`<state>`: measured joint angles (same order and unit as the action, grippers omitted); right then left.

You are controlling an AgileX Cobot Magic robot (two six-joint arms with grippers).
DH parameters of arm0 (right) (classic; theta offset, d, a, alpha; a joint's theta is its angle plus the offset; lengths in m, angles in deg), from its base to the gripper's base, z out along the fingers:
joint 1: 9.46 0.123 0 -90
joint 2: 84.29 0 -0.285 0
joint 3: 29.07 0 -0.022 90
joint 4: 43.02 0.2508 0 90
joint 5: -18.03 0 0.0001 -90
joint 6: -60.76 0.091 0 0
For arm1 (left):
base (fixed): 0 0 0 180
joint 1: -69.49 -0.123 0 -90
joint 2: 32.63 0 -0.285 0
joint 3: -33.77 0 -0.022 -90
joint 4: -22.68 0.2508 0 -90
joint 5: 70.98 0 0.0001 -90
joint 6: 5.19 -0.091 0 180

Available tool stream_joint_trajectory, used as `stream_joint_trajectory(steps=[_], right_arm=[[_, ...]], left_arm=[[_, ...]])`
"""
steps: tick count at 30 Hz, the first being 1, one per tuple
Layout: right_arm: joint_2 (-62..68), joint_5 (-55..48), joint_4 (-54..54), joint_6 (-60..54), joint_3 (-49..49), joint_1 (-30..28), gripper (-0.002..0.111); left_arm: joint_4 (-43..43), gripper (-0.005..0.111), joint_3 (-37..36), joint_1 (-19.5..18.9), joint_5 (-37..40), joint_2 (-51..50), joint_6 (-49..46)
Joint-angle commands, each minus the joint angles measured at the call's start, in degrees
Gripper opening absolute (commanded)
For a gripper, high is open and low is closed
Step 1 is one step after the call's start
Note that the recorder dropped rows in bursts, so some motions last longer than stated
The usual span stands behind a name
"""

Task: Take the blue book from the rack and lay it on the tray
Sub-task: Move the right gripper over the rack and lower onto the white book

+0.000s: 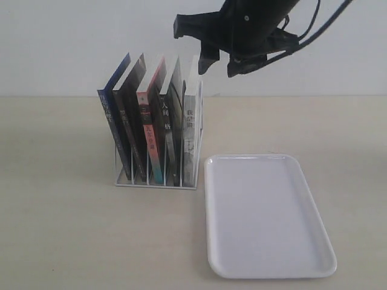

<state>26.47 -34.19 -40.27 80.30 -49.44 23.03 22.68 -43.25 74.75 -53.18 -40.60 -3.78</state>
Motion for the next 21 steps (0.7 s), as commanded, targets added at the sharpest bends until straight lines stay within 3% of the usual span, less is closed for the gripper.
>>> stream_joint_trajectory(steps=[1,8,21], right_arm=[[3.45,-4.31,-7.19,3.84,-7.19,1.33,0.048],[9.17,-6.48,-7.32,3.84,-15.57,1.45,0.048],[12.93,-4.49,-8.21,5.71,-15.7,3.06,0.048]], left_arm=[[0.0,0.004,-0.2,-0.13,-0.08,0.18,0.38],[0.0,0.004,-0.2,-0.13,-0.08,0.18,0.38],[0.0,0.004,-0.2,-0.13,-0.08,0.18,0.38]])
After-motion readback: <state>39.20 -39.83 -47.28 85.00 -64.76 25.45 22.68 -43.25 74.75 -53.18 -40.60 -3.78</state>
